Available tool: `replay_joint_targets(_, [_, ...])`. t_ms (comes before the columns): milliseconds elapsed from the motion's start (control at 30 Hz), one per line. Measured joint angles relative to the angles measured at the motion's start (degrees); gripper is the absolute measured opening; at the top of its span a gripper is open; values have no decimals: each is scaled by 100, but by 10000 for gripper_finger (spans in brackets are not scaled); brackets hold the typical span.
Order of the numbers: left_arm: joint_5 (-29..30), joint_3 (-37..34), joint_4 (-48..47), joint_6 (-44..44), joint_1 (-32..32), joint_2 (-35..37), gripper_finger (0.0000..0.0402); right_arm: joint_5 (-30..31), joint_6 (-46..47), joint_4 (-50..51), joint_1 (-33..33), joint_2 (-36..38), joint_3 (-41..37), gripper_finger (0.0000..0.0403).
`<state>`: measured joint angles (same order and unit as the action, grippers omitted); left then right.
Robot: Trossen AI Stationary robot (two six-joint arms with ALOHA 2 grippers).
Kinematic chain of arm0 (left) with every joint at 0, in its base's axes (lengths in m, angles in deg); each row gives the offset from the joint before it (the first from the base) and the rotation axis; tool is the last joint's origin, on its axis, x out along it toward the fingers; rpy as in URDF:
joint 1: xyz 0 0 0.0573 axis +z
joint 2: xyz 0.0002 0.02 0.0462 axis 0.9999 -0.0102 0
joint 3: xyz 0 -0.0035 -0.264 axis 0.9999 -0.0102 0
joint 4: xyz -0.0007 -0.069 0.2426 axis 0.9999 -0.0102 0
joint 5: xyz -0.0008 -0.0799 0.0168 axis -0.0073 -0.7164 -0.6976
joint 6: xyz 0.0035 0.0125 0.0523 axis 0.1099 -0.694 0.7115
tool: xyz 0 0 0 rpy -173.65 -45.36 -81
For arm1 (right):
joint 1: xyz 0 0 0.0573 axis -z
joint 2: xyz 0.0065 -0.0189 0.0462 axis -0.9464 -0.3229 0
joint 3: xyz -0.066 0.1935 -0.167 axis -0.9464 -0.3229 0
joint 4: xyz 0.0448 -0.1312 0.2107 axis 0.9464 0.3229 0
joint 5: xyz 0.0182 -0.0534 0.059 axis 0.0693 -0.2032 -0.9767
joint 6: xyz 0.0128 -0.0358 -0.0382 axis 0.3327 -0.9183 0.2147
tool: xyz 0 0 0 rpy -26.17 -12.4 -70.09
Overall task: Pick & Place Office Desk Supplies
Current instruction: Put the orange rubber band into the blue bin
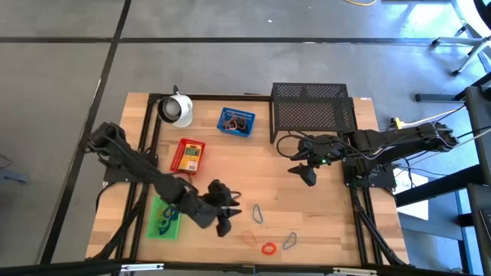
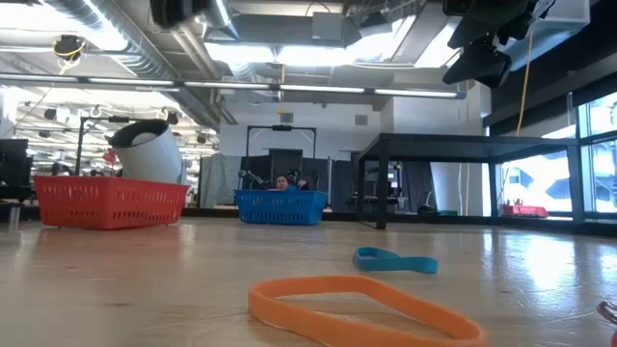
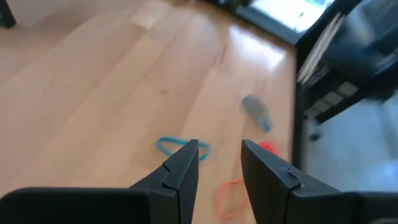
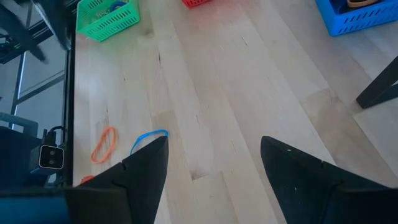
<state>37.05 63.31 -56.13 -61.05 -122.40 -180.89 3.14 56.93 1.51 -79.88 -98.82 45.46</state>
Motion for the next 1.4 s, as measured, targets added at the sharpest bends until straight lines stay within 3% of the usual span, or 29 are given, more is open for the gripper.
replay_joint_targets(200, [-536, 0, 54, 1200, 212, -689, 114, 0, 1, 1, 1, 0, 0, 259])
replay_joint_targets(433, [-2519, 0, 304, 2538, 327, -1179, 114, 0, 1, 3, -1, 0, 0, 259])
replay_joint_targets(533, [-2965, 0, 415, 3018, 298, -1315, 114, 1, 1, 0, 0, 0, 0, 259])
replay_joint_targets(733, [-3013, 0, 1361, 4162, 187, -1753, 114, 0, 1, -6, 0, 0, 0, 259])
replay_joint_targets(833, [-3056, -2, 1735, 4307, 186, -1960, 114, 0, -1, -6, -1, 0, 0, 259])
replay_joint_targets(1233, [-3135, 0, 2179, 5324, 210, -2521, 114, 0, 1, -32, 1, 0, 0, 259])
replay_joint_targets(1400, [-3077, 2, 2206, 5366, 296, -2692, 114, 0, 1, -36, 1, -1, 0, 259])
